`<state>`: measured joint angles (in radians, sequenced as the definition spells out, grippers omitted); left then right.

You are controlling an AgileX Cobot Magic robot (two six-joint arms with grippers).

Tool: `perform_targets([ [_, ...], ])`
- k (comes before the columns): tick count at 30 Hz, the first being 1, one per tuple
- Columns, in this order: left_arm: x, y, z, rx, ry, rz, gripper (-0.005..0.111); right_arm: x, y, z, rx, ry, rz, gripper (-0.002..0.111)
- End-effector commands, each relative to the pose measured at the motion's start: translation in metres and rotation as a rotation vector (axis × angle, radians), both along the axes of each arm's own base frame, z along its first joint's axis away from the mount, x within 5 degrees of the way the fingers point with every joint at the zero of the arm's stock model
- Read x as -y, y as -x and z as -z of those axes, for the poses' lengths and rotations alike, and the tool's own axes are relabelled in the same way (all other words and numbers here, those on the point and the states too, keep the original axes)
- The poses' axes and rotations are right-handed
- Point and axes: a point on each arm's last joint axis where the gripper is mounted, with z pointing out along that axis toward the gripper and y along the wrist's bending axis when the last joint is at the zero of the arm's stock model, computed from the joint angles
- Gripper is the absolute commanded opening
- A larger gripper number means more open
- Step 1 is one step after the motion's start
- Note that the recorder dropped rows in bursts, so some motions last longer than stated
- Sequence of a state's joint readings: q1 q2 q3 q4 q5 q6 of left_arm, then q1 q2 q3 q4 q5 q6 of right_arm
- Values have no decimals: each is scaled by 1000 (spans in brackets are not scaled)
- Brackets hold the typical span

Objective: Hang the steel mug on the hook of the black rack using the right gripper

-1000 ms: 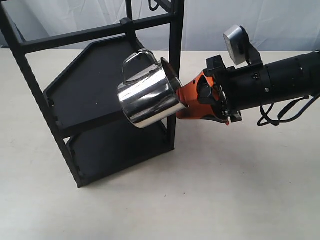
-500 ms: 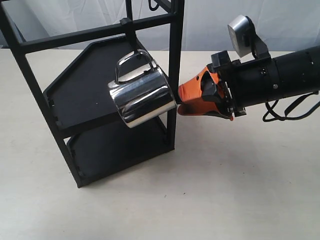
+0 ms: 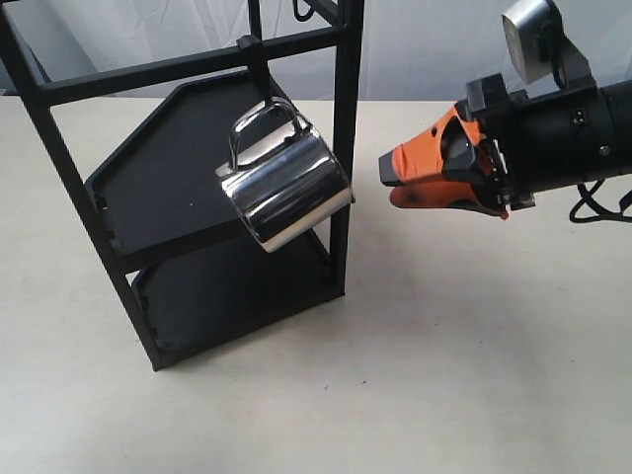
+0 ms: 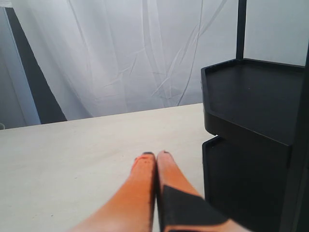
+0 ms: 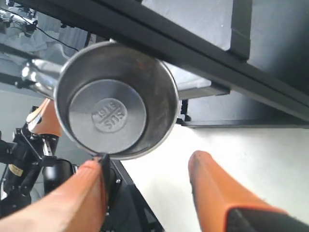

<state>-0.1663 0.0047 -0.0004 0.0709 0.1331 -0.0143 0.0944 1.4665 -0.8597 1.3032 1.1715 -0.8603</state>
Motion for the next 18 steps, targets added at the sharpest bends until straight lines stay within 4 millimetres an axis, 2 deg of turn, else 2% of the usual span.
perform_targets([
  [1, 0, 0, -1, 9, 3, 5, 2, 4, 14, -8, 6, 65, -36, 50],
  [9, 0, 0, -1, 9, 3, 5, 2, 14, 63, -51, 104, 175, -21, 50],
  [13, 0, 0, -1, 9, 3, 5, 2, 17, 92, -75, 211, 167, 0, 50],
  [18, 0, 0, -1, 9, 3, 5, 2, 19, 116, -91, 317, 151, 11, 50],
])
